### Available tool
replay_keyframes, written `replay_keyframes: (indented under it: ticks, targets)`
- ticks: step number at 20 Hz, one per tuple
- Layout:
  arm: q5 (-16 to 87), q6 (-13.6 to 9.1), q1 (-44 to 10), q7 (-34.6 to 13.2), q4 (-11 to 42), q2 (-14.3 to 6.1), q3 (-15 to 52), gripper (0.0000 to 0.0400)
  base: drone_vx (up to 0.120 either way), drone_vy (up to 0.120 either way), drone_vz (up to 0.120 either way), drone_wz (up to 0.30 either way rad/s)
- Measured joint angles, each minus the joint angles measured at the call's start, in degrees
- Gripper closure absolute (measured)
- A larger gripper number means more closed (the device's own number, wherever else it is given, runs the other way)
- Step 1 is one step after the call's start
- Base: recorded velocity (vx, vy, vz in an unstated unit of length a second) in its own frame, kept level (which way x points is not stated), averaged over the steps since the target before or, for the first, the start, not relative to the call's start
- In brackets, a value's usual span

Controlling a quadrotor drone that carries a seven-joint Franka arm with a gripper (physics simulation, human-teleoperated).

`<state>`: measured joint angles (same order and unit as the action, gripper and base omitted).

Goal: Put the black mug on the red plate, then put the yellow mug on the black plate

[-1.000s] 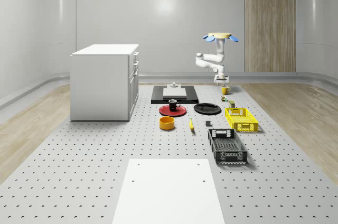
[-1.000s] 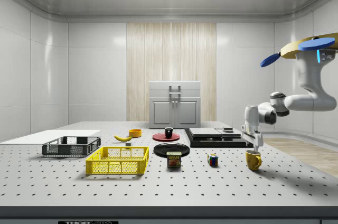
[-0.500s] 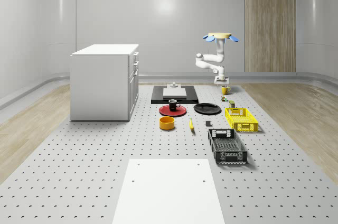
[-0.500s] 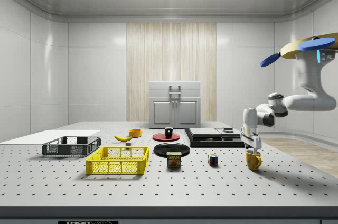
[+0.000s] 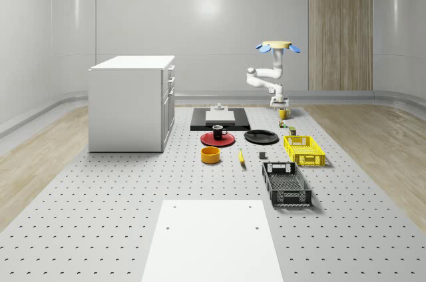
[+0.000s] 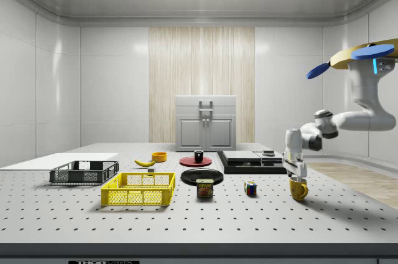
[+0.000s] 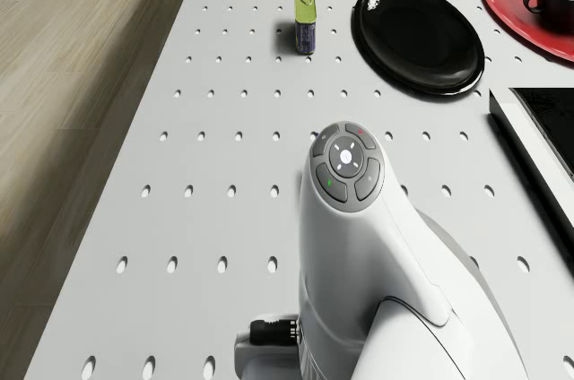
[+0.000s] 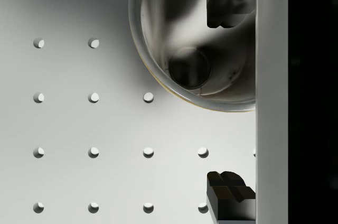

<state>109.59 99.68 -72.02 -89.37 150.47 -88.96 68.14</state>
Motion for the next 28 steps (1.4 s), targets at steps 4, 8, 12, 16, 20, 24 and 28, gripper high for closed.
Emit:
replay_keyframes:
  ticks: [4,8,12,16,20,24,28]
  targets:
    - [0.43,0.34,0.08,0.41,-0.44,0.06,-0.53,0.0000,0.000,0.000,0.000,0.000]
    - [0.59,0.49,0.25,0.75,-0.66,0.08,-0.73,0.0000,0.000,0.000,0.000,0.000]
    - [0.79,0.39,-0.26,0.14,-0.60,0.24,-0.86,0.0000,0.000,0.000,0.000,0.000]
    - [0.68,0.21,-0.42,-0.12,-0.46,0.30,-0.68,0.0000,0.000,0.000,0.000,0.000]
    - [0.52,0.06,-0.43,-0.21,-0.34,0.31,-0.47,0.0023,0.000,0.000,0.000,0.000]
    - [0.45,-0.01,-0.43,-0.24,-0.30,0.32,-0.39,0.0192,0.000,0.000,0.000,0.000]
    - [0.43,-0.04,-0.43,-0.25,-0.28,0.34,-0.35,0.0254,0.000,0.000,0.000,0.000]
